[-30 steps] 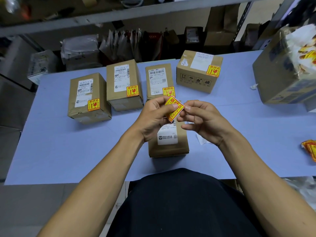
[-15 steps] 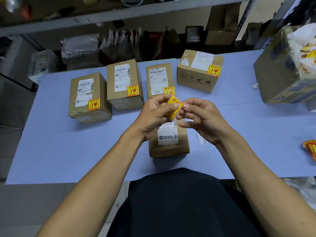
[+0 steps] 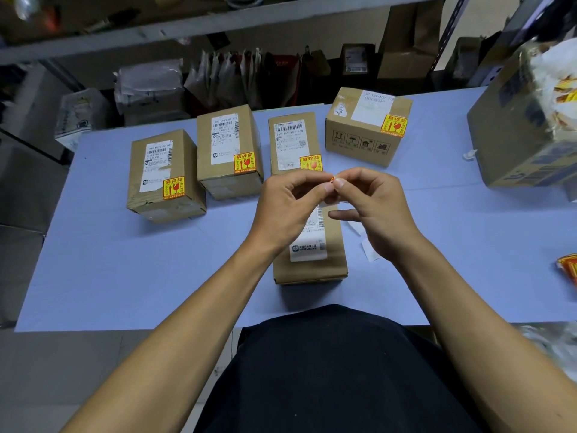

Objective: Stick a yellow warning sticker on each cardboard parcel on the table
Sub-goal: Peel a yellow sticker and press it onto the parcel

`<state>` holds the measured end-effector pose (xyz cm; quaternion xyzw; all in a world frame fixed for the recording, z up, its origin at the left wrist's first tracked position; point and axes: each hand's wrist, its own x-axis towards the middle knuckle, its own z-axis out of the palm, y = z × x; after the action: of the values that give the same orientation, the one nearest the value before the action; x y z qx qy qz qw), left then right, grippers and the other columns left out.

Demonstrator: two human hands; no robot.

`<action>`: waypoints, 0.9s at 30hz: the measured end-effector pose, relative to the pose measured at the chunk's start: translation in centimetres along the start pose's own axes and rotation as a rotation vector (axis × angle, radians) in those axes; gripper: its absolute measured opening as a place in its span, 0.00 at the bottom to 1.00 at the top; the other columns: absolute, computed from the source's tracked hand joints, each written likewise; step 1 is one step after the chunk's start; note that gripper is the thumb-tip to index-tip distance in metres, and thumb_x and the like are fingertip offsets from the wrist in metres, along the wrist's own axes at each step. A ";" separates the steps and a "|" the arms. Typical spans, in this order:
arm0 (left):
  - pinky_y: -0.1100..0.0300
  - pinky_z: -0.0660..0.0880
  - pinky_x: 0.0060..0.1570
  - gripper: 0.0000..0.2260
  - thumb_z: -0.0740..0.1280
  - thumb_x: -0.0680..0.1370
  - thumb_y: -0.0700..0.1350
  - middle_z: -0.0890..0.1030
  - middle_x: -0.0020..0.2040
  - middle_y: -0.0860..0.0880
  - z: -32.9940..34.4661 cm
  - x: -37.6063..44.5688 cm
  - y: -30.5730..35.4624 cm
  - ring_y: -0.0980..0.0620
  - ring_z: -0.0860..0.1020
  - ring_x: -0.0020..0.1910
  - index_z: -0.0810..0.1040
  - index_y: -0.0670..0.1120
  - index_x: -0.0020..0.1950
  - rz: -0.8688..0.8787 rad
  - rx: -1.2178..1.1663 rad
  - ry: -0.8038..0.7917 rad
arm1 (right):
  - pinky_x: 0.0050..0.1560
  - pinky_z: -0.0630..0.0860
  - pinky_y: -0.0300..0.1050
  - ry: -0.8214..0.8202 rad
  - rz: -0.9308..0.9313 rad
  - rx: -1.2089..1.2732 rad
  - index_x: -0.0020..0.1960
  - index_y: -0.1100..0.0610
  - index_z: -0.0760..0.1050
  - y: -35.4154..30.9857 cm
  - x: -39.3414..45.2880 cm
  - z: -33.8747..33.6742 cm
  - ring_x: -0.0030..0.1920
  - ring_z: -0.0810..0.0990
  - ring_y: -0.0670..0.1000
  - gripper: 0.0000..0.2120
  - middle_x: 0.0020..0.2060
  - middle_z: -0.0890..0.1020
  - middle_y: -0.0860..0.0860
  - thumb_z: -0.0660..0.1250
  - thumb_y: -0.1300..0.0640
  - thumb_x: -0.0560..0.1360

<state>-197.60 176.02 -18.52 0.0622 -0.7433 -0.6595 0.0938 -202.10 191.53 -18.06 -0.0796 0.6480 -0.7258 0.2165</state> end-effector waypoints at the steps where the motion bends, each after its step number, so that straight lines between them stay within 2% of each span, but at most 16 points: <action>1: 0.60 0.79 0.49 0.07 0.72 0.76 0.37 0.87 0.47 0.46 -0.1 0.0 0.0 0.50 0.85 0.48 0.85 0.40 0.53 0.001 0.008 0.010 | 0.41 0.84 0.47 0.005 -0.014 -0.019 0.50 0.59 0.81 -0.1 0.0 0.1 0.45 0.86 0.53 0.05 0.39 0.86 0.54 0.67 0.61 0.80; 11: 0.55 0.81 0.51 0.08 0.73 0.75 0.35 0.86 0.47 0.43 0.2 0.1 0.5 0.49 0.85 0.47 0.85 0.40 0.53 0.098 0.103 0.001 | 0.38 0.82 0.43 0.078 -0.057 -0.068 0.42 0.54 0.80 -0.6 -0.3 0.6 0.40 0.85 0.48 0.09 0.34 0.84 0.48 0.66 0.63 0.79; 15: 0.58 0.80 0.49 0.08 0.73 0.75 0.35 0.86 0.47 0.44 0.3 0.1 0.5 0.50 0.86 0.46 0.85 0.40 0.53 0.090 0.073 0.014 | 0.40 0.83 0.46 0.078 -0.062 -0.039 0.42 0.53 0.81 -0.8 -0.5 0.4 0.42 0.85 0.51 0.08 0.35 0.84 0.49 0.67 0.62 0.77; 20: 0.57 0.81 0.48 0.07 0.73 0.75 0.35 0.86 0.46 0.45 0.4 -0.2 0.6 0.50 0.86 0.45 0.85 0.43 0.51 0.100 0.079 0.015 | 0.39 0.83 0.46 0.089 -0.068 -0.054 0.42 0.56 0.81 -0.6 -0.5 0.2 0.43 0.86 0.54 0.08 0.36 0.84 0.52 0.68 0.63 0.78; 27: 0.60 0.80 0.47 0.07 0.74 0.74 0.37 0.87 0.44 0.49 0.5 -0.3 1.0 0.52 0.86 0.44 0.86 0.47 0.49 0.095 0.094 0.008 | 0.40 0.83 0.42 0.078 -0.106 -0.139 0.42 0.55 0.80 -0.5 -0.4 0.4 0.40 0.85 0.47 0.09 0.34 0.84 0.46 0.66 0.64 0.79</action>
<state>-197.40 176.65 -17.64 0.0338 -0.7753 -0.6182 0.1250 -201.69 191.41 -17.42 -0.1006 0.6994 -0.6923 0.1463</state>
